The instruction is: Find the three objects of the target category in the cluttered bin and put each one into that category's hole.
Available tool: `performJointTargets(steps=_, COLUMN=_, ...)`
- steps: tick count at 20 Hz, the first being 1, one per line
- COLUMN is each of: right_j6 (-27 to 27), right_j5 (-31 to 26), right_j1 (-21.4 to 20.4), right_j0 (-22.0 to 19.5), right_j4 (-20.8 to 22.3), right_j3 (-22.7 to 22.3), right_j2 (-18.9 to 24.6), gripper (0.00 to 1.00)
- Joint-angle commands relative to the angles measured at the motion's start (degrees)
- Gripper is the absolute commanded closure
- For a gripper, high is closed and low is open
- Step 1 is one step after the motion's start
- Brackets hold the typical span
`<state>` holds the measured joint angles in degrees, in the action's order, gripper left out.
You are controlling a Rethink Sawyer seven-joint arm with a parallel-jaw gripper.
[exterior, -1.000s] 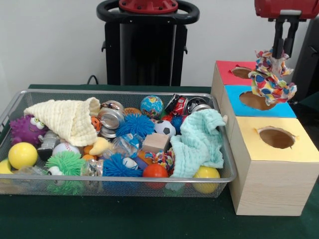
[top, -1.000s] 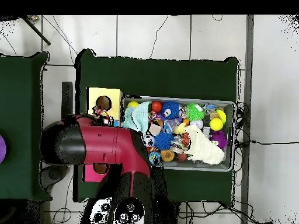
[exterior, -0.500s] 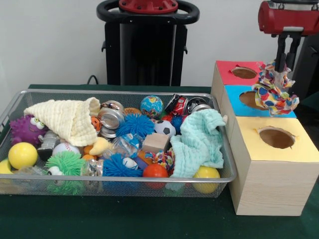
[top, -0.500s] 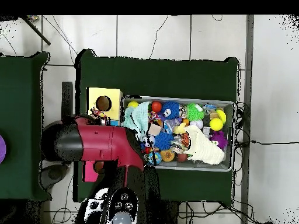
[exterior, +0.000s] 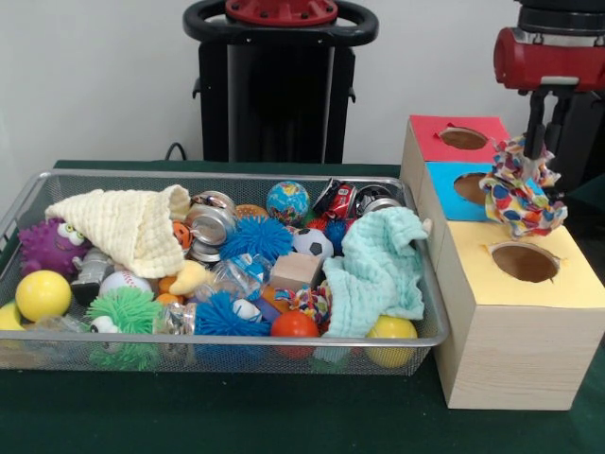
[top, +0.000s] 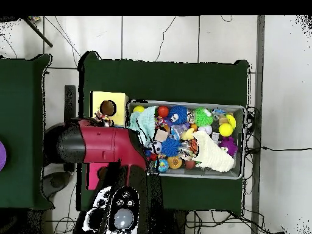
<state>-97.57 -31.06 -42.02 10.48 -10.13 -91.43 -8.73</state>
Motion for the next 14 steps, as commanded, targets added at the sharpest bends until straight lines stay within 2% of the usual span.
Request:
performJointTargets(steps=1, right_j6=-16.47, right_j5=3.32, right_j1=3.77, right_j0=0.25, right_j4=-2.78, right_j3=2.89, right_j2=-0.28, gripper=1.00)
performJointTargets(steps=14, right_j6=-16.13, right_j5=4.85, right_j1=5.58, right_j0=0.63, right_j4=-4.03, right_j3=4.81, right_j2=-1.09, gripper=1.00)
